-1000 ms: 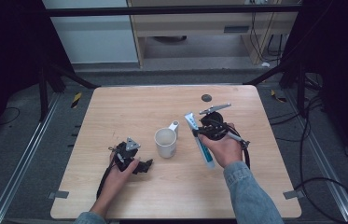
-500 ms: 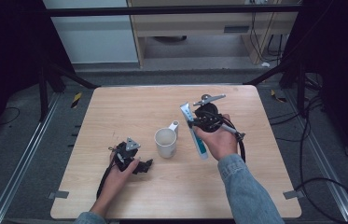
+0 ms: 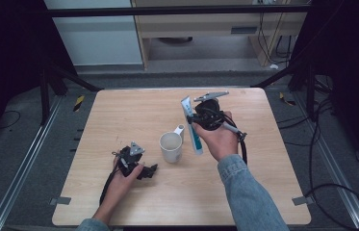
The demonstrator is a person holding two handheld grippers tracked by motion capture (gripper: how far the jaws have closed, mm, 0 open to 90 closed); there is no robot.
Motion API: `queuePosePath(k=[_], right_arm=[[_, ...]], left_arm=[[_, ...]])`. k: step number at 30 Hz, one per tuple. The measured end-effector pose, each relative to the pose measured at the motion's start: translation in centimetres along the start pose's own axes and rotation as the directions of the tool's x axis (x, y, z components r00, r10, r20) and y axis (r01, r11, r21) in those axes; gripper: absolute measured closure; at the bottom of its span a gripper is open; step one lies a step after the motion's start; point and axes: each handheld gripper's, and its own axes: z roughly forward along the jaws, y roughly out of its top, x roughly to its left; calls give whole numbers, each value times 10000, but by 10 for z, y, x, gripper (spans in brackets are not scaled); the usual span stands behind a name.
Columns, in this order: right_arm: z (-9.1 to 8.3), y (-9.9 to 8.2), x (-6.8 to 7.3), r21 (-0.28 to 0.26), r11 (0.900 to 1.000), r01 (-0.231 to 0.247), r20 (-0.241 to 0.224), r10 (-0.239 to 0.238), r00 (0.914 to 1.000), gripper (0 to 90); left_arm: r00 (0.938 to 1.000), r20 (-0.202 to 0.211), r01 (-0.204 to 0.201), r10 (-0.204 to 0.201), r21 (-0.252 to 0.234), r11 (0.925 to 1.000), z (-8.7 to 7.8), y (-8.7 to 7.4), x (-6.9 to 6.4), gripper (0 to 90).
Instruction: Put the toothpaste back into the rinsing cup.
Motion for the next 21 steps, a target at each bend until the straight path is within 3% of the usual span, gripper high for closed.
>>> queuePosePath(k=[21], right_arm=[[-14,19,5,-578,9983,28,-59,-32,10000,789]], left_arm=[[10000,-9,21,-21,-23,10000,0,0,0,0]])
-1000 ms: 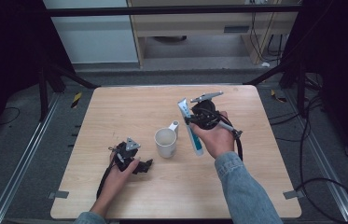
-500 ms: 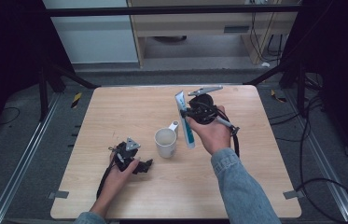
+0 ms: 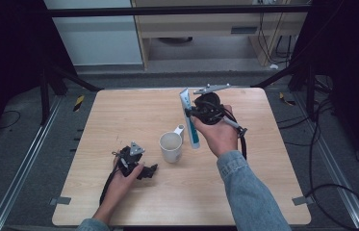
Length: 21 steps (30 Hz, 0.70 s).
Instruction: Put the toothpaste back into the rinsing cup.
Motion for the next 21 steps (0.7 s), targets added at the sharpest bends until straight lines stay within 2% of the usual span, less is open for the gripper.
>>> queuePosePath(k=[8,15,21], right_arm=[[2,6,6,-237,9997,39,11,-39,10000,789],[3,9,7,-617,9980,-143,-30,141,9999,789],[6,10,13,-940,9956,-14,90,22,10000,788]], left_arm=[[10000,-2,3,-3,-5,10000,0,0,0,0],[10000,-12,8,-8,-10,10000,0,0,0,0],[10000,-6,-21,21,7,10000,0,0,0,0]])
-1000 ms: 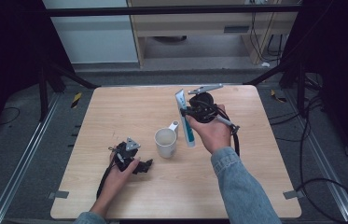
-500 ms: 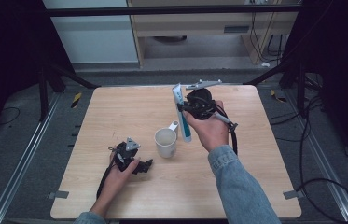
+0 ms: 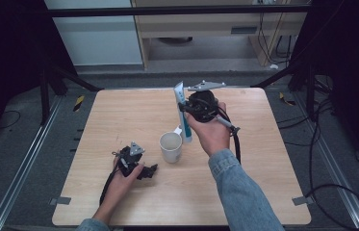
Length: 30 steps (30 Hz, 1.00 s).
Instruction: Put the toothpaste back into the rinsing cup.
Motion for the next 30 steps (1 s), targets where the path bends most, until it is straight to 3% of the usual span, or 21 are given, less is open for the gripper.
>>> queuePosePath(k=[30], right_arm=[[17,-5,14,-762,9970,-147,-90,140,9999,788]], left_arm=[[10000,1,-5,5,6,10000,0,0,0,0]])
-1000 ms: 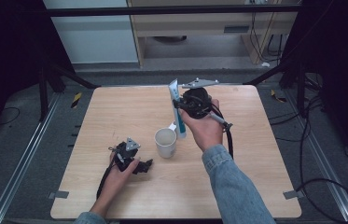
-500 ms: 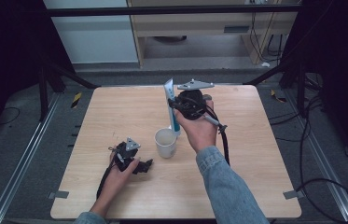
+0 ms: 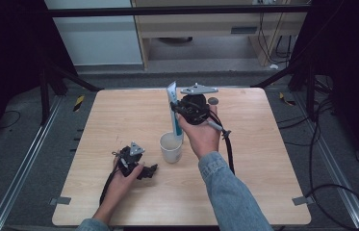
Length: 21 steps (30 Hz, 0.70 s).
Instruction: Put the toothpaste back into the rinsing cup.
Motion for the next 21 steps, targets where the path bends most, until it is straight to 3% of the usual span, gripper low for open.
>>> queuePosePath(k=[21], right_arm=[[5,-11,6,-269,9996,-122,-20,121,9999,787]], left_arm=[[10000,1,3,-3,0,10000,0,0,0,0]])
